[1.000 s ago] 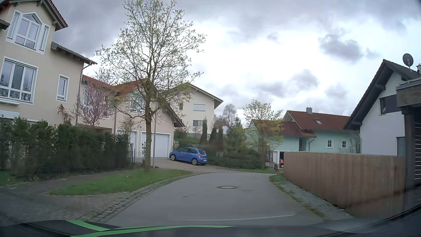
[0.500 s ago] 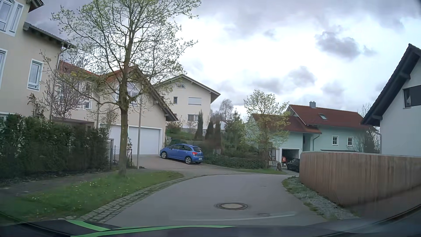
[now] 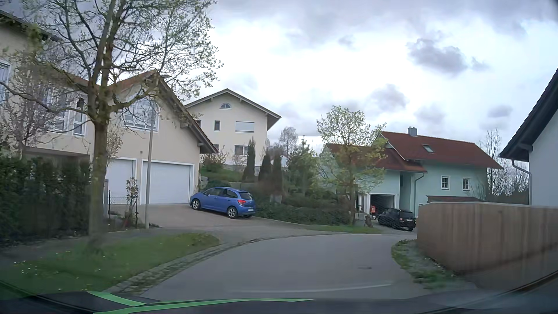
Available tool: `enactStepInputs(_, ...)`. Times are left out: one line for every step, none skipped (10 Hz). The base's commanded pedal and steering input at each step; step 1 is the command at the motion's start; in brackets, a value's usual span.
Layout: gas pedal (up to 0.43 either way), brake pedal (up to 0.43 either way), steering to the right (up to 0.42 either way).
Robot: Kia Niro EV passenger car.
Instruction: Follow the waypoints while adhering to traffic rules and regulations
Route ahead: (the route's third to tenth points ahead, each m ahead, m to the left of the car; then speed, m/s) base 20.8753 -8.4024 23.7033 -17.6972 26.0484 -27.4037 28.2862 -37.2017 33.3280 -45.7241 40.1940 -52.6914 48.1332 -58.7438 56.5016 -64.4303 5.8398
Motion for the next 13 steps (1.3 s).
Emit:
enactStepInputs(0.000, 0.000, 0.068)
enactStepInputs(0.000, 0.000, 0.071)
enactStepInputs(0.000, 0.000, 0.078)
enactStepInputs(0.000, 0.000, 0.086)
enactStepInputs(0.000, 0.000, 0.095)
enactStepInputs(0.000, 0.000, 0.100)
enactStepInputs(0.000, 0.000, 0.106)
enactStepInputs(0.000, 0.000, 0.115)
enactStepInputs(0.000, 0.012, 0.130)
enactStepInputs(0.000, 0.049, 0.147)
enactStepInputs(0.000, 0.079, 0.164)
enactStepInputs(0.000, 0.116, 0.177)
enactStepInputs(0.000, 0.122, 0.189)
